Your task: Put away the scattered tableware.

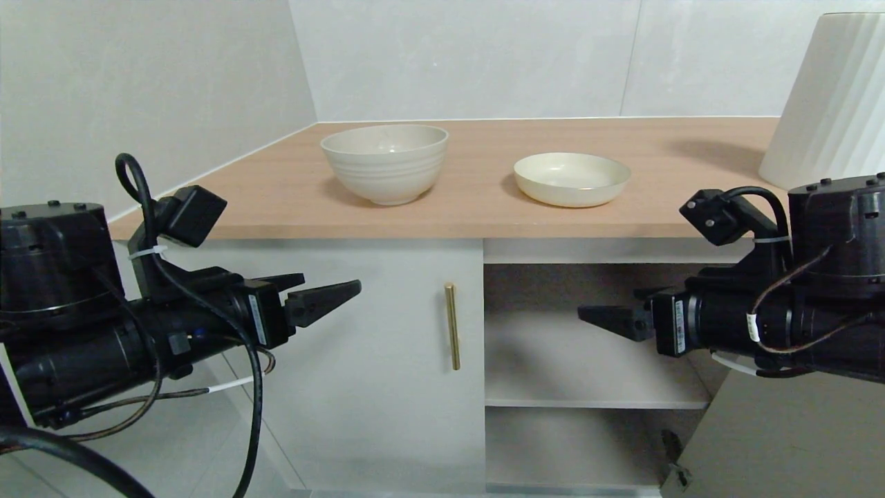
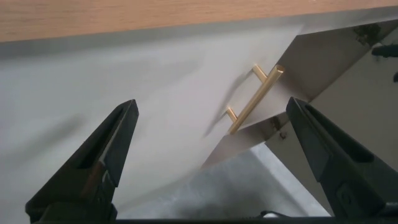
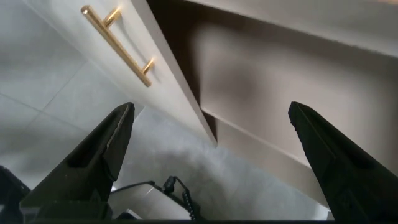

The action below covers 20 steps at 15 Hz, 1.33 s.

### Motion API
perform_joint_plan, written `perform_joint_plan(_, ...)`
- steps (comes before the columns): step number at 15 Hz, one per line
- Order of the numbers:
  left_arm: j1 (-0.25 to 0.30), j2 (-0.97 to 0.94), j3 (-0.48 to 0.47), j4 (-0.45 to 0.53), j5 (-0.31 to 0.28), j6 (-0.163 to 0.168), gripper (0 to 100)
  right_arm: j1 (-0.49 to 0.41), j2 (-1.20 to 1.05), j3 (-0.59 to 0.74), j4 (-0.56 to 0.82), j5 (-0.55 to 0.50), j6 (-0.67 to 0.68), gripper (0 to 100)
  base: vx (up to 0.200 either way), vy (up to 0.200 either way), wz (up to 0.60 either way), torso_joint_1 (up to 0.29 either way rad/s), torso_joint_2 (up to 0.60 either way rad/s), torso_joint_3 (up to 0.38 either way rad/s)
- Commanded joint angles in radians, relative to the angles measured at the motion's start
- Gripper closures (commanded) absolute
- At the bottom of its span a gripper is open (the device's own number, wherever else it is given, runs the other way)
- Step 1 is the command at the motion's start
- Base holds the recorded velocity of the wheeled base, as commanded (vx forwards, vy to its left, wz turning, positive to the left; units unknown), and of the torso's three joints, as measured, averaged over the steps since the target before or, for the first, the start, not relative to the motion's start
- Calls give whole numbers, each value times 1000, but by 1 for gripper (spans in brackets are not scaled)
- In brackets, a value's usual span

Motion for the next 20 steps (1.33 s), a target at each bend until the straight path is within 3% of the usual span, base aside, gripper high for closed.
perform_joint_plan(1, 0, 5, -3, -1, 0, -4, 0, 1, 6, -15, 0, -6, 1, 0, 0, 0, 0, 0, 0, 0)
perform_joint_plan(3, 0, 5, -5, -1, 0, -4, 0, 2, 15, -28, 0, -61, 11, 0, 0, 0, 0, 0, 0, 0)
perform_joint_plan(10, 0, 4, -5, -1, 0, -4, 0, 13, 1, -22, 2, -60, 14, 0, 0, 0, 0, 0, -16, -17)
perform_joint_plan(17, 0, 10, -5, 0, 0, -4, 0, 31, -19, -18, 13, -57, 15, 0, 0, 0, 0, 48, -376, -330)
perform_joint_plan(20, 0, 17, -5, 0, 0, -5, 0, 63, -62, -36, 100, -52, 21, 0, 0, 0, 0, 132, -453, -329)
